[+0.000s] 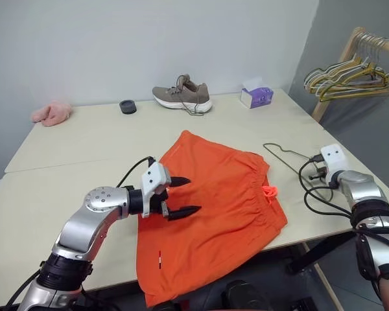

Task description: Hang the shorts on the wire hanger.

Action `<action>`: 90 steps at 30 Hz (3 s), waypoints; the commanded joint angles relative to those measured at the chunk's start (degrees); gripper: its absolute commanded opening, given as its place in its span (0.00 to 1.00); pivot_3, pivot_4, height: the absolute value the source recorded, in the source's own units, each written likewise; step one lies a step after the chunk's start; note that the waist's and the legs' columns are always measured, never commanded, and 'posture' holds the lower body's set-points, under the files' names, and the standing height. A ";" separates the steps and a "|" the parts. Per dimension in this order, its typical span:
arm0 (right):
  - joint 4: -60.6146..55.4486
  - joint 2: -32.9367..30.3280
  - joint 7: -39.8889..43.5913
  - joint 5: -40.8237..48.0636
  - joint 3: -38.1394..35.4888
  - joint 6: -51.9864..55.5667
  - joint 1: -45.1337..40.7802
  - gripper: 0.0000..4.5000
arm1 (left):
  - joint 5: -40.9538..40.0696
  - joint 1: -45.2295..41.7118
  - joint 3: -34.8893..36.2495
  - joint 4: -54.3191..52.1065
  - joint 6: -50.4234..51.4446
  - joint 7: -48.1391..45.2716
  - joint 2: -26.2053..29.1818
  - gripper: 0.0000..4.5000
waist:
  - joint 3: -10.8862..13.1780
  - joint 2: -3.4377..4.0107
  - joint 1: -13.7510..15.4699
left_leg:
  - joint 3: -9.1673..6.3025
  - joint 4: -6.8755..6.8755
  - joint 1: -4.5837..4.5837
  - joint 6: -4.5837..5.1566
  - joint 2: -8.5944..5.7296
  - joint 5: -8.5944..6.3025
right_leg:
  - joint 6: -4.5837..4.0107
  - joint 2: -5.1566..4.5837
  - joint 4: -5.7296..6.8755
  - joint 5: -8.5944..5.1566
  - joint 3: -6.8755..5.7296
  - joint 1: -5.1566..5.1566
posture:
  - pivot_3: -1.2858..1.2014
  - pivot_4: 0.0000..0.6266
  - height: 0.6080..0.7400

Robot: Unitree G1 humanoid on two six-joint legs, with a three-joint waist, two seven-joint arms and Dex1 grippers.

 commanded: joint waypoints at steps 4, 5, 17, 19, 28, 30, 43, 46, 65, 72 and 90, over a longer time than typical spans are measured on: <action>-23.51 -3.56 2.73 -1.87 0.96 -7.75 4.26 0.01 | 2.06 -6.28 4.59 7.83 -3.95 3.71 -0.77 1.00 | 0.03 0.04 -0.04 | -0.04 -0.04 -0.02 -0.02 0.05 -0.01 | 0.01 0.04 0.01 0.00 -0.03 -0.04 | 0.44 0.03 1.00; -26.17 -3.71 3.03 -2.36 1.45 -8.58 5.19 0.01 | 2.06 -6.95 4.81 8.57 -3.97 3.81 -0.83 1.00 | 0.03 0.04 -0.02 | -0.03 -0.04 -0.03 -0.03 0.05 -0.02 | 0.01 0.04 0.01 -0.01 -0.02 -0.05 | 0.44 0.03 1.00; -47.30 -4.21 8.10 -9.50 10.04 -31.12 10.19 0.01 | -3.06 -15.16 5.64 14.58 5.76 -4.78 2.97 1.00 | 0.09 0.02 -0.09 | -0.06 -0.03 -0.17 -0.05 0.04 -0.03 | 0.04 0.03 0.05 -0.02 -0.05 -0.21 | 0.43 0.03 1.00; -48.39 -3.86 9.27 -9.00 10.78 -33.80 9.81 0.01 | -2.49 -16.14 4.64 15.79 6.35 -6.62 3.91 1.00 | 0.12 -0.01 -0.08 | -0.06 -0.03 -0.18 -0.04 0.04 -0.03 | 0.04 0.03 0.06 -0.02 -0.06 -0.21 | 0.43 0.04 1.00; -50.13 -2.03 13.45 -7.75 12.53 -39.21 7.63 0.01 | -1.58 -17.18 -0.45 16.03 7.75 -15.49 5.56 1.00 | 0.23 -0.11 -0.05 | -0.08 -0.02 -0.17 -0.04 0.03 -0.03 | 0.03 0.00 0.07 -0.02 -0.07 -0.20 | 0.43 0.04 1.00; -51.14 -1.34 14.46 -7.22 12.94 -39.30 7.41 0.01 | -2.35 -16.50 -1.40 14.59 9.18 -17.71 6.07 1.00 | 0.28 -0.11 -0.06 | -0.09 -0.02 -0.18 -0.04 0.03 -0.03 | 0.02 0.00 0.08 -0.02 -0.07 -0.21 | 0.43 0.04 1.00; -56.10 1.95 17.74 -4.90 12.86 -37.09 9.54 0.00 | -1.04 -15.76 -3.59 14.04 7.78 -21.24 5.72 0.58 | 0.29 -0.09 -0.04 | -0.11 0.00 -0.16 -0.04 0.03 -0.02 | 0.02 -0.01 0.15 -0.02 -0.08 -0.21 | 0.42 0.04 1.00; -56.56 2.54 17.65 -4.85 12.69 -37.14 9.77 0.00 | -0.19 -14.51 -4.21 13.10 6.45 -22.12 6.33 0.37 | 0.29 -0.09 -0.07 | -0.11 0.00 -0.16 -0.04 0.03 -0.03 | 0.02 -0.01 0.15 -0.02 -0.08 -0.21 | 0.43 0.04 1.00; -69.14 -2.48 24.11 6.15 6.46 -6.03 15.65 0.80 | 6.59 -11.87 -3.57 12.31 -5.75 -18.25 7.08 0.00 | 0.33 -0.09 0.08 | -0.10 0.02 -0.16 -0.04 0.01 -0.02 | 0.02 -0.08 0.15 -0.02 -0.08 -0.20 | 0.42 0.05 1.00; -74.76 -7.96 30.41 10.66 11.05 16.76 13.36 0.95 | 11.00 -10.97 -4.67 11.81 -13.04 -18.38 8.45 0.00 | 0.33 -0.07 -0.20 | -0.11 -0.01 -0.14 -0.04 0.08 -0.03 | 0.00 -0.24 0.16 -0.03 -0.10 -0.23 | 0.42 0.04 1.00; -63.65 -4.88 36.33 5.89 28.80 24.57 1.75 0.44 | 14.94 -7.06 -4.66 7.67 -16.49 -16.43 8.32 0.00 | 0.30 -0.06 0.13 | -0.19 0.05 -1.06 -0.04 0.00 -0.02 | -0.23 -0.40 0.27 0.14 -0.32 -1.07 | 0.44 0.02 1.00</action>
